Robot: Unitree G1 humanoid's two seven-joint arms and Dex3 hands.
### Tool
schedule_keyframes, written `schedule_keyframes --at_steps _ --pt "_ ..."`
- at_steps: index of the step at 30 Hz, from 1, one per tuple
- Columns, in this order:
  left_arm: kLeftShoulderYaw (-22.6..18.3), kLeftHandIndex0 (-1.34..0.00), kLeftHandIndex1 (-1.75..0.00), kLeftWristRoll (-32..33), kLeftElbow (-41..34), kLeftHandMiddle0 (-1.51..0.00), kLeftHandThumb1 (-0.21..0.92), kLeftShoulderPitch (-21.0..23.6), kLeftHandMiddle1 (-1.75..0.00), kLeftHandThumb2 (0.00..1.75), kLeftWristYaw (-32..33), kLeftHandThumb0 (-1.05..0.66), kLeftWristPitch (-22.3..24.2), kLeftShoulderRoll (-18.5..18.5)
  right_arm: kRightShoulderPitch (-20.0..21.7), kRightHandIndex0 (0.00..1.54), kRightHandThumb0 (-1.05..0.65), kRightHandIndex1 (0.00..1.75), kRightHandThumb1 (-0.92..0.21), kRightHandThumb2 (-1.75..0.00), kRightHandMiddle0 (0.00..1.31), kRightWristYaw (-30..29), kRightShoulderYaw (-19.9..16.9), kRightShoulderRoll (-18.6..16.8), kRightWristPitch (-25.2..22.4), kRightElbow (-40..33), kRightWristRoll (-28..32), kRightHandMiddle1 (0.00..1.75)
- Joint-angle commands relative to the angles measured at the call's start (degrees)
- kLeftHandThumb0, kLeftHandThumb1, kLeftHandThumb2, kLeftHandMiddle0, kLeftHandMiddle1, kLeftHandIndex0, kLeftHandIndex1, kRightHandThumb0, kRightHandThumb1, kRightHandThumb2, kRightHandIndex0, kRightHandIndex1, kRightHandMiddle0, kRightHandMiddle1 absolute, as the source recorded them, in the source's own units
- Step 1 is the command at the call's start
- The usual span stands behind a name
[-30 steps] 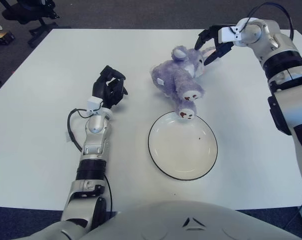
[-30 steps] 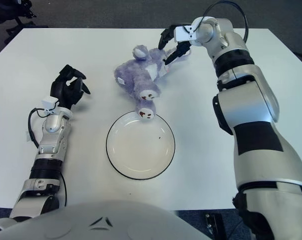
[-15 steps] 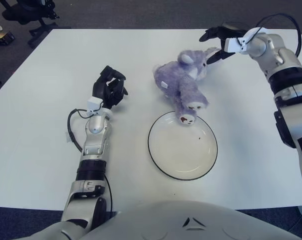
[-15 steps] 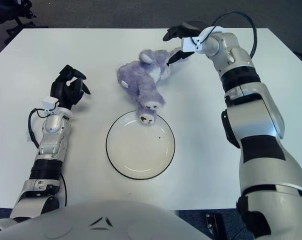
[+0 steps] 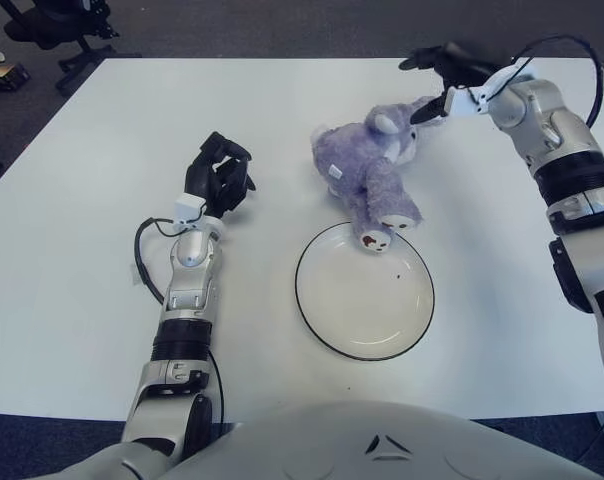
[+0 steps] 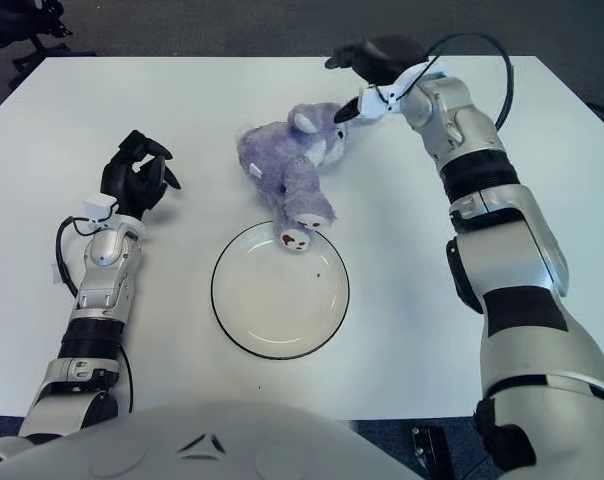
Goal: Put the doll into the plate.
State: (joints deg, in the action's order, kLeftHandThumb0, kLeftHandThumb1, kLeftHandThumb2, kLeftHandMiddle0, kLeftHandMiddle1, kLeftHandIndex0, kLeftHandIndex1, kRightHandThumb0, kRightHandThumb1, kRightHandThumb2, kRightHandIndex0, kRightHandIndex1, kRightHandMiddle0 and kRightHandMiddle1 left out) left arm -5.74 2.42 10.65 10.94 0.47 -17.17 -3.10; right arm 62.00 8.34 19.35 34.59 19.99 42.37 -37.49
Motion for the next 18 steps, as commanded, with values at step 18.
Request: schedule_keyframes --at_steps 18 --pt "0.3 -0.56 -1.75 -0.7 3.0 -0.90 0.92 -3.1 -1.75 0.45 0.7 -0.27 -0.9 1.3 -6.1 0.67 -0.52 0.00 -0.89 -0.01 0.56 6.0 0.8 2.5 -3.2 -8.3 -1.5 0.06"
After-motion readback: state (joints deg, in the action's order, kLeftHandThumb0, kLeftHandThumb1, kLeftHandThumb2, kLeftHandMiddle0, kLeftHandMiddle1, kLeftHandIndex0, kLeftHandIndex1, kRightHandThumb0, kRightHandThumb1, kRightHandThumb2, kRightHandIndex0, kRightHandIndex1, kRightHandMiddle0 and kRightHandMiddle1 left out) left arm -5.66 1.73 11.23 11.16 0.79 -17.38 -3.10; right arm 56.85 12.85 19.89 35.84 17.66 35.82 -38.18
